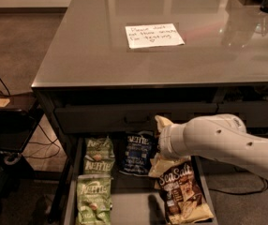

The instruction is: Pick blue chip bag from middle drawer and place on counter

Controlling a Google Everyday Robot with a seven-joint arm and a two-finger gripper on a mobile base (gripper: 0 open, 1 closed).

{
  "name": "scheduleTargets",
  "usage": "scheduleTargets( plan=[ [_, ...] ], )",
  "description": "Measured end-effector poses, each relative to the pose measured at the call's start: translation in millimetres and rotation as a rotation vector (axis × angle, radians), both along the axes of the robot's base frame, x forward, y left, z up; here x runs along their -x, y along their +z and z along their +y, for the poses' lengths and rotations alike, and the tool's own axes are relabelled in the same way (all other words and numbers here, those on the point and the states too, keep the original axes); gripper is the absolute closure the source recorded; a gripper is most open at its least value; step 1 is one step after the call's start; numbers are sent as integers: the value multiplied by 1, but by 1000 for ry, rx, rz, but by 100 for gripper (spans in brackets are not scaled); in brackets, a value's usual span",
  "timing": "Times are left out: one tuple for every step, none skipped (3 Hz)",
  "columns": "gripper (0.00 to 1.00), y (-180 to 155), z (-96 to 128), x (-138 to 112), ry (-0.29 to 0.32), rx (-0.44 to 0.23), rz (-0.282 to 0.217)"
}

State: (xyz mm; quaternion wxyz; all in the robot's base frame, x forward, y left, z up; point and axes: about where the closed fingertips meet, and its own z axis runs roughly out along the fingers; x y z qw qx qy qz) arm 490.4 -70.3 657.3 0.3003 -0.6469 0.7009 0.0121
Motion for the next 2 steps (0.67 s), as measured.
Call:
scheduleTargets(
  plan=[
    [0, -48, 8, -19, -25, -10, 42],
    [0, -105, 8, -28, -78, -36, 151]
  ],
)
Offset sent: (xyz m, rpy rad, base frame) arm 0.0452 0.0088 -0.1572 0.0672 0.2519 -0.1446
